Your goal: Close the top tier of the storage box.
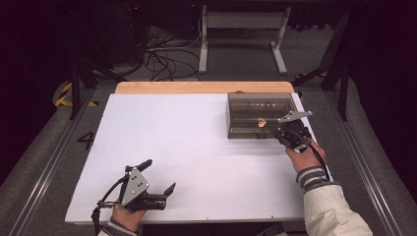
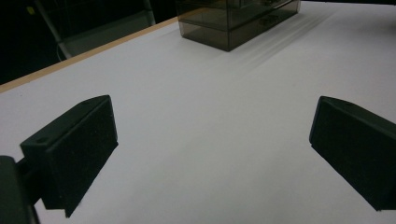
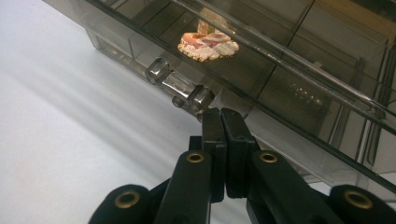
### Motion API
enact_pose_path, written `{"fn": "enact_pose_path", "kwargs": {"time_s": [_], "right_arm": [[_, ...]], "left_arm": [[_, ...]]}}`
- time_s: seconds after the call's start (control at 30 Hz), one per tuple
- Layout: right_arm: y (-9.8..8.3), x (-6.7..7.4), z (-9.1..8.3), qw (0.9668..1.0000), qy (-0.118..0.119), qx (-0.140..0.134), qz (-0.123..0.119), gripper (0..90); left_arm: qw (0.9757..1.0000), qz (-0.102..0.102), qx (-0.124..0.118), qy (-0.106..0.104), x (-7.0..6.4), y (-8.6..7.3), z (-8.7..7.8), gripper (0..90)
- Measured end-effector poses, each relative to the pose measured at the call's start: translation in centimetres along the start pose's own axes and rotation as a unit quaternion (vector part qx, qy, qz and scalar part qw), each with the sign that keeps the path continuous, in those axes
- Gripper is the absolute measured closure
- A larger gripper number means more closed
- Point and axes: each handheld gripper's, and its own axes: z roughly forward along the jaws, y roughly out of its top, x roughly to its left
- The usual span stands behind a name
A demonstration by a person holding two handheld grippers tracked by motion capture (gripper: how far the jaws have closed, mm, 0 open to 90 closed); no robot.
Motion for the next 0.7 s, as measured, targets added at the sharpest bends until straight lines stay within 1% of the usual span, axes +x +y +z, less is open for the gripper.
{"fn": "enact_pose_path", "kwargs": {"time_s": [0.1,0.3,0.6,0.7], "right_arm": [[0.1,0.0,0.2,1.0000,-0.004,-0.004,0.001,88.8],[0.2,0.1,0.5,0.9996,-0.026,-0.014,-0.005,88.1],[0.5,0.0,1.0,0.9990,-0.037,-0.024,-0.001,88.1],[0.6,-0.1,1.1,0.9990,-0.037,-0.025,0.002,88.1]], "left_arm": [[1.0000,0.000,0.000,-0.001,0.0,0.0,0.0,1.6],[1.0000,0.001,0.000,0.000,0.0,0.0,0.0,1.6],[1.0000,0.002,0.000,0.000,0.0,0.0,0.0,1.6],[1.0000,0.001,0.000,0.000,0.0,0.0,0.0,1.5]]}}
